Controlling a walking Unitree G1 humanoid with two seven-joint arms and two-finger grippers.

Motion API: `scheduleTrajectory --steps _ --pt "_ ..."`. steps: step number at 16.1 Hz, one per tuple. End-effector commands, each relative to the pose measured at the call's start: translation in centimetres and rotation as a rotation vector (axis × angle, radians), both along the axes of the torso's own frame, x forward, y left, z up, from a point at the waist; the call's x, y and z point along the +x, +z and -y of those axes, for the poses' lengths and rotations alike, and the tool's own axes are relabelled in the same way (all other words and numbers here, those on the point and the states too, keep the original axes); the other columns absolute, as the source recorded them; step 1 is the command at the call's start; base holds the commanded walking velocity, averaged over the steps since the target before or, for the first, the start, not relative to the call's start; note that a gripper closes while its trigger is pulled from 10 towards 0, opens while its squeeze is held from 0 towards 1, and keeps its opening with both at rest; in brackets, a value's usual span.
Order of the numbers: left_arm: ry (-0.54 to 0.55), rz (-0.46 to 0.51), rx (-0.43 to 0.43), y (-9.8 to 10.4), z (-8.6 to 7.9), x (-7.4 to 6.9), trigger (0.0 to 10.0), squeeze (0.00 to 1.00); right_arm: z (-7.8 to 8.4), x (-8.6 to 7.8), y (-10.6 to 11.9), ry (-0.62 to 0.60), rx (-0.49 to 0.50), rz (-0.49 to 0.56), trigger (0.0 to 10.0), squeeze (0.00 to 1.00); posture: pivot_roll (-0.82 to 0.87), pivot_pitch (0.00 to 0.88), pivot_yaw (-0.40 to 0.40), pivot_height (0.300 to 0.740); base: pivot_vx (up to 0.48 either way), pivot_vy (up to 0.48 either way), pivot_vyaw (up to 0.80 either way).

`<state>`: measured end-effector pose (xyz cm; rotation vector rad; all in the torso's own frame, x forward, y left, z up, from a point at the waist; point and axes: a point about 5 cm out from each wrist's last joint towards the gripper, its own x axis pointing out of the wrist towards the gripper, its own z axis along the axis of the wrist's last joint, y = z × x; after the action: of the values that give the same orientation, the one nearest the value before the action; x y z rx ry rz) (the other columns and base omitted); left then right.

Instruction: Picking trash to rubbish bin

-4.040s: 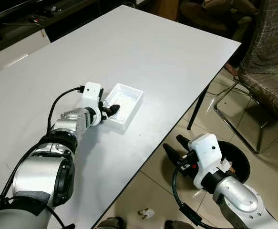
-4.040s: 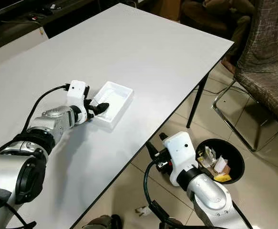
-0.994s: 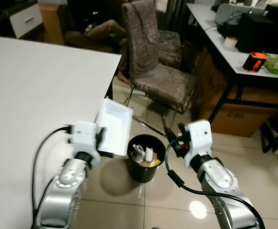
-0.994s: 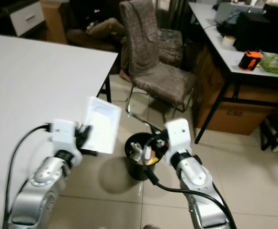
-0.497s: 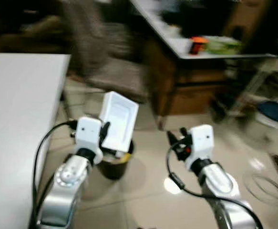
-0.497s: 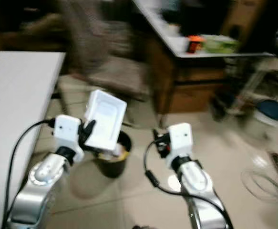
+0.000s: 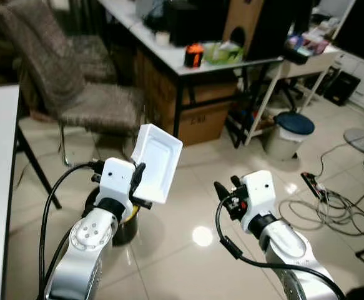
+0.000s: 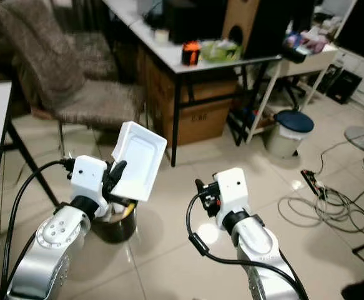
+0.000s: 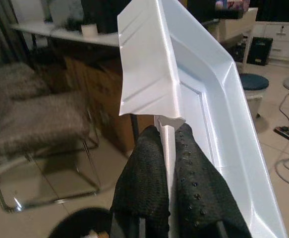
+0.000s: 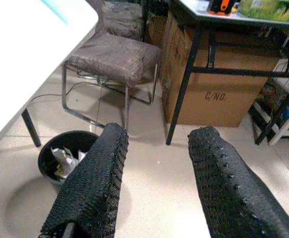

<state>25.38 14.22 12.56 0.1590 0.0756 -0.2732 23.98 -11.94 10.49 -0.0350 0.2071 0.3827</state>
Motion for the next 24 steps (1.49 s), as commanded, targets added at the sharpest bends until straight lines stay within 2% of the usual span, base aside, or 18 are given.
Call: scheduleTrajectory --steps 1,14,19,22,24 --pt "-0.029 0.011 0.005 0.2 0.6 -0.1 10.0 0.00 0.5 0.1 0.0 -0.013 -0.018 -0.009 10.0 0.00 -0.04 0.022 -0.064 0.740 0.322 0.000 0.00" --pt "-0.024 0.002 0.024 -0.2 0.2 -0.1 10.0 0.00 0.5 0.2 -0.3 0.016 -0.058 -0.019 10.0 0.00 -0.04 0.025 -0.065 0.740 0.353 0.000 0.00" --pt "-0.018 -0.007 0.046 -0.5 -0.1 0.3 10.0 0.00 0.1 -0.2 -0.6 0.072 -0.089 -0.033 10.0 0.00 -0.05 0.029 -0.057 0.740 0.360 0.000 0.00" --pt "-0.015 -0.010 0.050 -0.5 -0.3 0.3 10.0 0.00 0.2 -0.2 -0.6 0.074 -0.113 -0.029 10.0 0.00 -0.05 0.033 -0.057 0.740 0.360 0.000 0.80" --pt "-0.013 -0.014 0.055 -0.7 -0.4 0.2 10.0 0.00 0.4 0.0 -0.5 0.038 -0.073 -0.031 10.0 0.00 -0.05 0.035 -0.059 0.740 0.364 0.000 0.40"
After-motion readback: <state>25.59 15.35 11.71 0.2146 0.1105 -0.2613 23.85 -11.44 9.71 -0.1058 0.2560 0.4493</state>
